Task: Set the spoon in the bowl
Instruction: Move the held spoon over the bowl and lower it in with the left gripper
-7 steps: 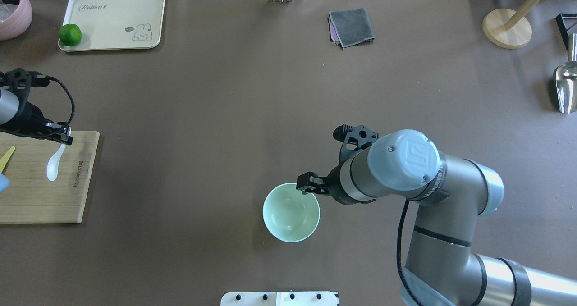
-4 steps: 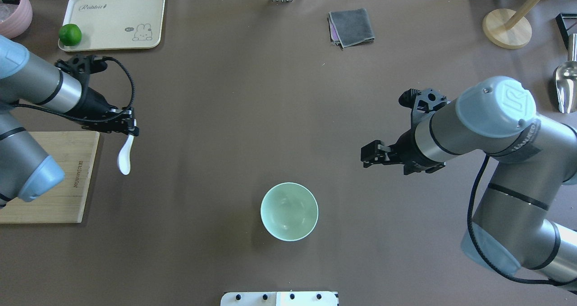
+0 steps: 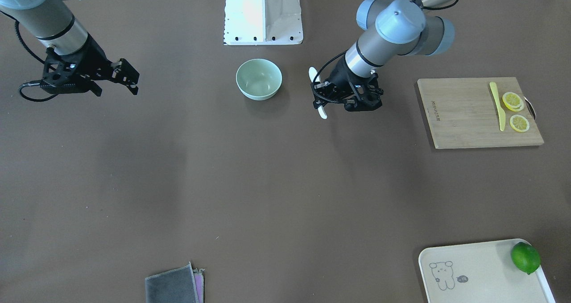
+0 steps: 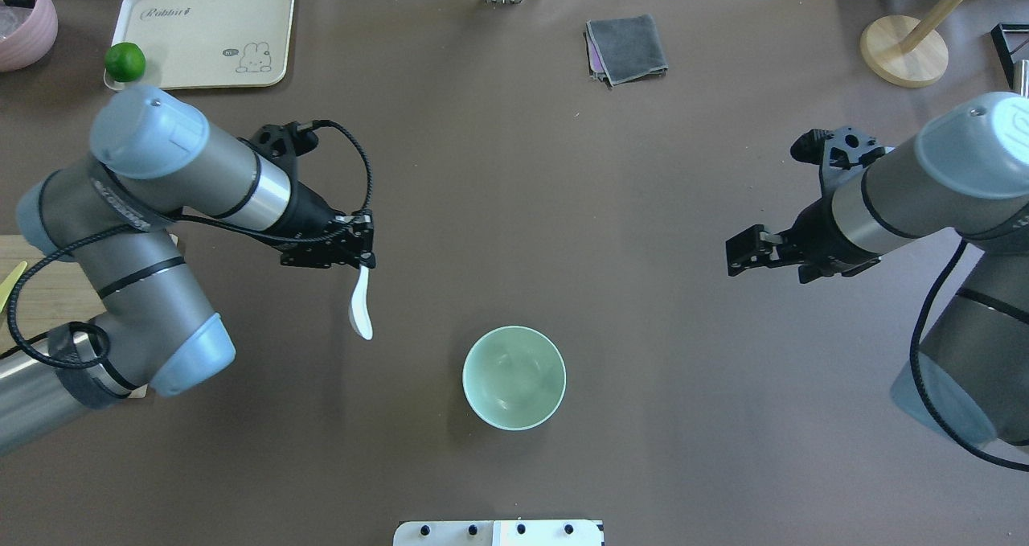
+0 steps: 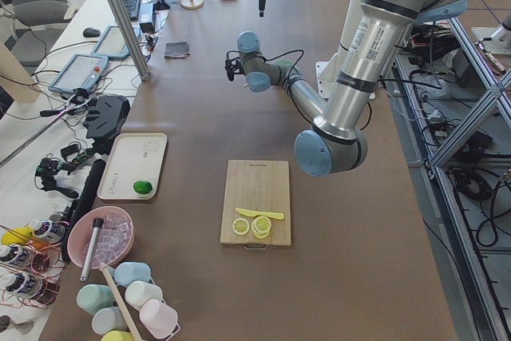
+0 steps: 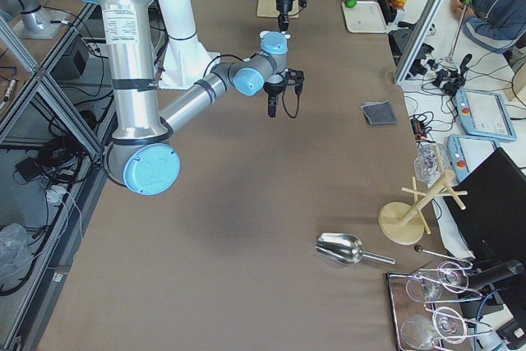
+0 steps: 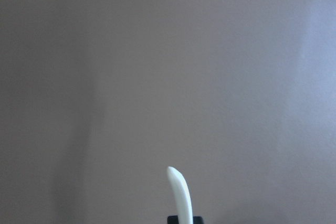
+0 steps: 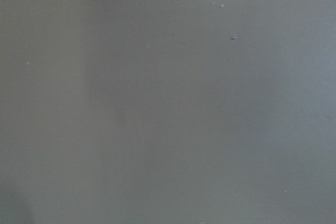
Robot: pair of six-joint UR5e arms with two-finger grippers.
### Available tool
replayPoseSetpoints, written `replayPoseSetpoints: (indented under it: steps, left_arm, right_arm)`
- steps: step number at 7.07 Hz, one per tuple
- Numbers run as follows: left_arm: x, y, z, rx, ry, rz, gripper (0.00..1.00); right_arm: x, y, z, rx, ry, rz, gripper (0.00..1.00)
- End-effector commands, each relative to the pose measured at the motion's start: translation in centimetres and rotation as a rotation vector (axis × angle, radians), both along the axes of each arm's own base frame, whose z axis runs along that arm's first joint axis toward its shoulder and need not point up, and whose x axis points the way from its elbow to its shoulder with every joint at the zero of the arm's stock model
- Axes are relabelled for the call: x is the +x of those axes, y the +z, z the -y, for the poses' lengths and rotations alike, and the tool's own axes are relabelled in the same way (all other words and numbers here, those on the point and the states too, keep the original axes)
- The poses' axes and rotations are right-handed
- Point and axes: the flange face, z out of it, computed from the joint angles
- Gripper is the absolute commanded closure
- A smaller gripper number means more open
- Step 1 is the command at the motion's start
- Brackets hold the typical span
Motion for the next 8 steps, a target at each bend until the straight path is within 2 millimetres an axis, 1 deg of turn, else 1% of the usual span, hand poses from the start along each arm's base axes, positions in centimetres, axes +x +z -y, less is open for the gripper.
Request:
replayPoseSetpoints:
  steps: [1,2,3,4,5,6,7,8]
  left_arm:
    - [6.9,-6.4,-5.0,-0.027,-0.027,0.011,1.0]
    - [9.3,-7.8,-6.0,-0.02,-0.045,0.015,1.0]
    - [10.1,-8.7,-5.7,-0.016,-0.046,0.011,0.98]
    - [10.1,-8.4,-5.7,-0.002,-0.041,0.016,0.2]
    - [10.0,-8.2,-5.5,0.004,-0.041,0.02,0.02]
    - [9.3,-7.5,-5.1,0.006,-0.045,0.025,0.02]
    - [6.4,-5.6,-4.4,0.073,-0.026,0.032,0.02]
    - [0.9,-2.9,-3.1,0.141,0.029,0.062,0.02]
  right_arm:
    - [4.7,4.6,0.3,0.03,-0.032,-0.055,0.0]
    - [5.3,5.4,0.2,0.033,-0.035,-0.067,0.0]
    - [5.7,5.5,0.3,0.033,-0.03,-0.068,0.0]
    - [6.0,5.9,0.2,0.026,-0.027,-0.072,0.0]
    - [6.7,6.8,-0.1,0.018,-0.025,-0.084,0.0]
    - [7.6,7.8,-0.3,0.025,-0.037,-0.099,0.0]
    - [8.6,8.2,-0.1,0.035,-0.036,-0.102,0.0]
    - [10.1,8.7,0.3,0.045,-0.044,-0.094,0.0]
